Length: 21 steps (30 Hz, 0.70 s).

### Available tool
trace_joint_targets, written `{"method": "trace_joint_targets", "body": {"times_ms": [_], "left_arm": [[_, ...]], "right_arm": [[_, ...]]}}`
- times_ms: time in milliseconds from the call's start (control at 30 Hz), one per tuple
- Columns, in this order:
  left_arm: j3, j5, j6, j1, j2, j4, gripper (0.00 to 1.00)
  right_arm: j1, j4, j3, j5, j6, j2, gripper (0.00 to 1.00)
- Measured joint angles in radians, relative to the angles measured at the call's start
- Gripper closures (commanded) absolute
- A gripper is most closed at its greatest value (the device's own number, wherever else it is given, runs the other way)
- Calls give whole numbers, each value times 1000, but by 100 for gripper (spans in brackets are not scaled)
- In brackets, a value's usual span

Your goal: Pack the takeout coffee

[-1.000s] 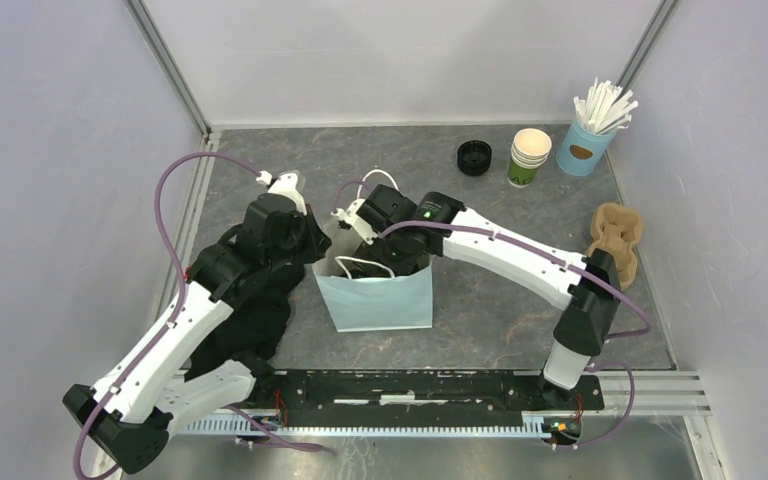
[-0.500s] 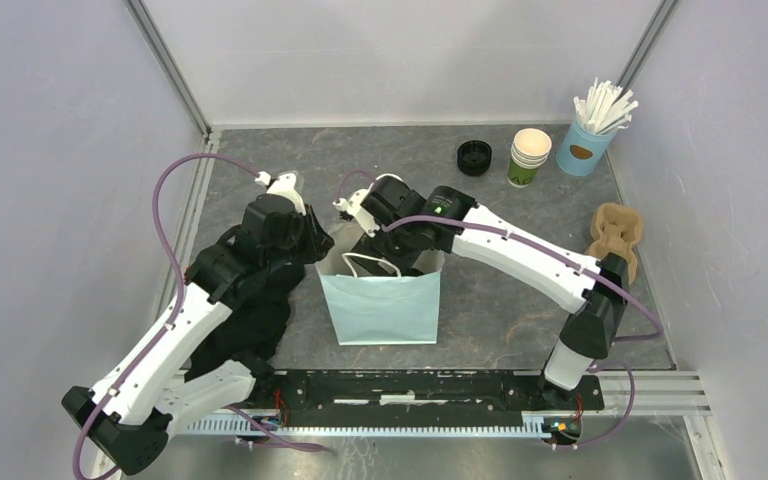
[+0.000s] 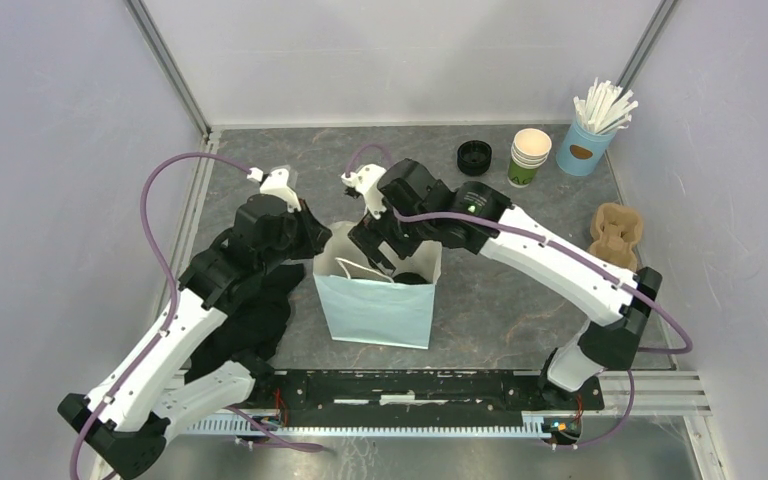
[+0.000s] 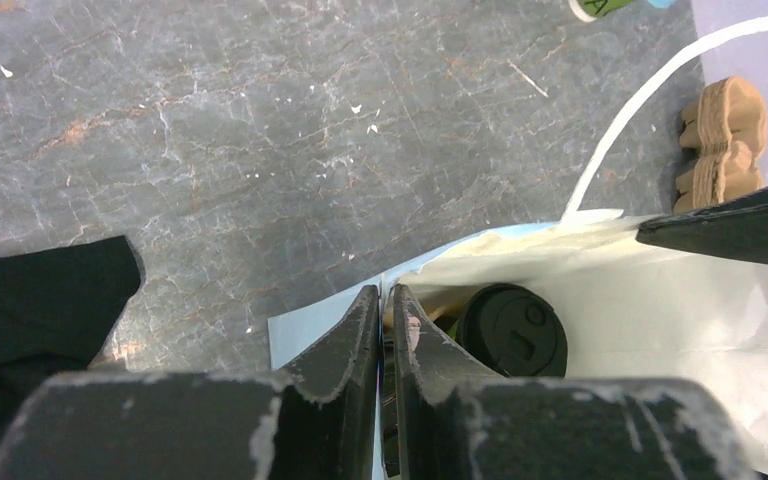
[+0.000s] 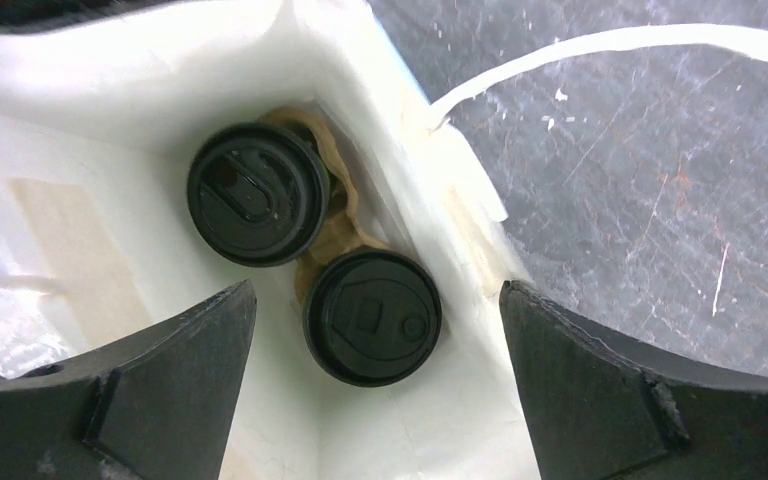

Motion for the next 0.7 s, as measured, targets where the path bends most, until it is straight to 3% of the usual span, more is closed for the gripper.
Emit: {"method": "trace_joint_targets", "body": {"times_ms": [233,500,700], "left_arm": [[-13,-16,0,0,-44,45,73],[-14,3,0,0,-57,40,46],[18,27,0,0,-70,-32,20]], "right_arm": [[0,129,2,-16,19,-140,2],[0,287,16,58,23,-327,2],[0,312,10,222,19,-385,2]]}}
